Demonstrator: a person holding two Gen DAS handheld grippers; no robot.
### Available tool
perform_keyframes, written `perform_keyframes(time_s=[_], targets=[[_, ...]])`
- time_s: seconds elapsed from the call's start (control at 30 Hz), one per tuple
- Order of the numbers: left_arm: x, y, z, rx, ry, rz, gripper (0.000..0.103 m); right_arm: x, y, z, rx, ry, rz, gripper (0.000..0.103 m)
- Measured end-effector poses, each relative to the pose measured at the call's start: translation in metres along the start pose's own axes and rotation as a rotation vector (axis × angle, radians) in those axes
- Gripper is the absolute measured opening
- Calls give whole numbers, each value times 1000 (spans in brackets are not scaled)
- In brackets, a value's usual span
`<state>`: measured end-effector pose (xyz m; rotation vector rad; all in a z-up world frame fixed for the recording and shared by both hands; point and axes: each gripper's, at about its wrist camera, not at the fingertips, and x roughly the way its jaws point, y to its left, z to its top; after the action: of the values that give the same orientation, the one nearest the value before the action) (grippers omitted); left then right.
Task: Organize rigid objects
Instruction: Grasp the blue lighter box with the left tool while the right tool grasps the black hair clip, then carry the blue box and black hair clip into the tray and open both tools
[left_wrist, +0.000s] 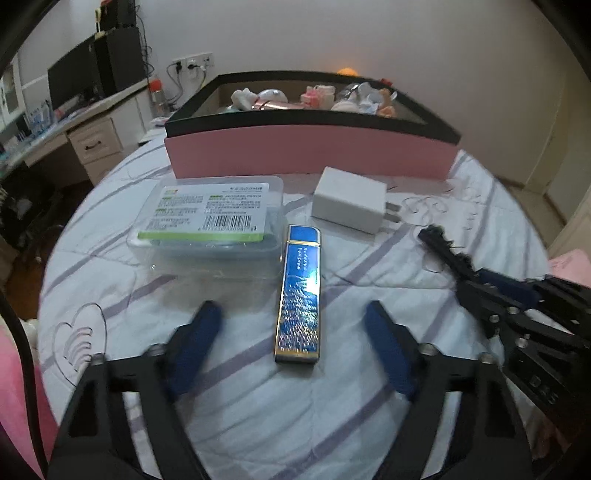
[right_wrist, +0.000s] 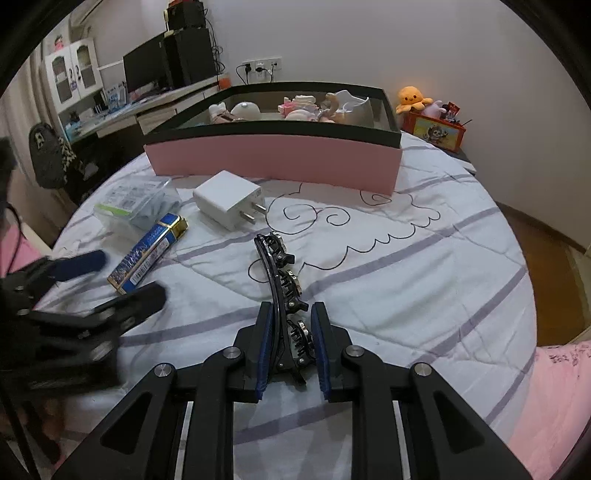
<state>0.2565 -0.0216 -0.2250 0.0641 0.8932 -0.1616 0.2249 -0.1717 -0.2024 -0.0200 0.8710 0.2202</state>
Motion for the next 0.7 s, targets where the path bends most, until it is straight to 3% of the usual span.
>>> perform_keyframes(time_s=[0.07, 0.13, 0.4, 0.7], targets=[[-1, -3, 2, 12, -8, -16, 42, 2, -2, 2, 2, -7, 4, 21], [-1, -7, 4, 27, -9, -1, 21, 6, -2, 6, 8, -11, 13, 21], [-11, -19, 4, 67, -35, -34, 20, 15, -1, 16, 4, -20, 23, 21], [-55, -21, 17, 64, -157, -39, 20, -28, 2, 18, 30, -166, 77, 20]])
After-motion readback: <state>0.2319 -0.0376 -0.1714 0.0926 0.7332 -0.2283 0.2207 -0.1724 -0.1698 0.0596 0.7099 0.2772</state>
